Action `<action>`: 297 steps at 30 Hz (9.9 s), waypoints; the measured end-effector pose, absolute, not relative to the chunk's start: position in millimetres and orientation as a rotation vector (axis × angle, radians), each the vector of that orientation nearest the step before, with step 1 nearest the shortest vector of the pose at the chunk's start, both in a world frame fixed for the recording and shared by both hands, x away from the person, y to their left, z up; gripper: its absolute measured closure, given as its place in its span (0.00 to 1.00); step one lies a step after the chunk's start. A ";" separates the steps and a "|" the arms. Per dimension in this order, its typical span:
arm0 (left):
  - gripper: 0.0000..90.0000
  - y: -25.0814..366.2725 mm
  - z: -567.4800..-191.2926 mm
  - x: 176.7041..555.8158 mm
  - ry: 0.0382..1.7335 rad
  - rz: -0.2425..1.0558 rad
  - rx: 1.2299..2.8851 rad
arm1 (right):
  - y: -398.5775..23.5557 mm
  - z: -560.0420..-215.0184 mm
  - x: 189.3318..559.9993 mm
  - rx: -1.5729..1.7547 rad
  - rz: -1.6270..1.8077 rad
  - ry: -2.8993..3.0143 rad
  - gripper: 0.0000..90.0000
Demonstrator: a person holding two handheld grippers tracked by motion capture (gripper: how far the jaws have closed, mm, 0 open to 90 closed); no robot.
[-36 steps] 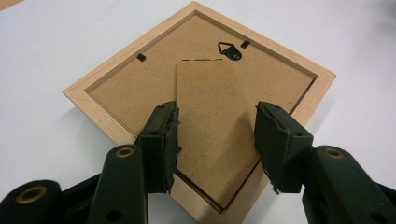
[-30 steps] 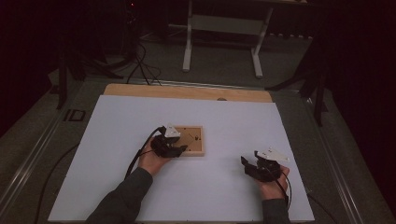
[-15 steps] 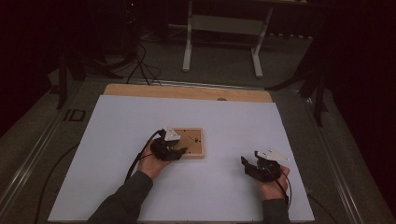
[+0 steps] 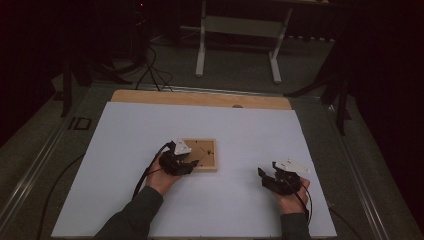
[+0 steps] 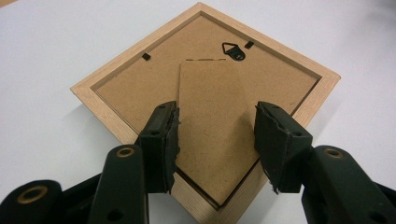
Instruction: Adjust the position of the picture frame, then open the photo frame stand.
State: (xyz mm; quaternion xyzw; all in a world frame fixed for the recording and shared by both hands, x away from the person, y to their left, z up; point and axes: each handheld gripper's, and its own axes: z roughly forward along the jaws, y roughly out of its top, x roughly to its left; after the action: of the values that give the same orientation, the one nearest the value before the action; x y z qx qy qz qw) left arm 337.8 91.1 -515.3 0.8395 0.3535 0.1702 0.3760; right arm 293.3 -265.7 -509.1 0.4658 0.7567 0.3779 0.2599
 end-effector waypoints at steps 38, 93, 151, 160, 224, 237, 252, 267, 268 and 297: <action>0.51 107.2 -500.9 320.9 0.925 0.423 2.063 | -267.8 -508.1 295.0 1.258 1.031 2.042 0.42; 0.55 117.2 -491.0 311.6 0.951 0.402 2.030 | -143.8 -512.4 313.1 0.956 1.199 2.319 1.00; 0.54 96.7 -518.7 326.4 0.957 0.417 2.091 | -136.2 -520.6 309.4 0.908 1.193 2.346 1.00; 0.55 93.2 -516.4 327.6 0.965 0.421 2.118 | -136.2 -520.6 309.4 0.901 1.190 2.348 1.00; 0.56 85.1 -496.3 333.8 1.015 0.395 2.269 | -136.4 -520.6 309.6 0.897 1.192 2.350 1.00; 0.56 80.8 -479.1 337.7 1.024 0.403 2.212 | -136.4 -520.6 309.9 0.892 1.192 2.350 1.00; 0.42 85.0 -483.6 344.3 1.121 0.317 2.177 | -136.5 -520.8 309.6 0.893 1.194 2.349 1.00; 0.47 89.5 -485.5 351.6 1.166 0.139 2.128 | -136.6 -521.1 309.5 0.892 1.198 2.346 1.00; 0.46 90.1 -485.4 352.0 1.164 0.135 2.126 | -136.6 -521.2 309.5 0.893 1.198 2.346 1.00; 0.57 87.0 -484.3 357.7 1.198 0.128 2.129 | -136.1 -521.6 309.3 0.891 1.202 2.341 1.00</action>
State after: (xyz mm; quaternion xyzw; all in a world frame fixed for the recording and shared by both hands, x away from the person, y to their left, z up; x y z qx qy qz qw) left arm 357.7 87.0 -484.3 0.8183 0.4604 0.0492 0.3405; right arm 309.3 -136.1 -521.6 0.3155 0.8288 0.4254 0.1805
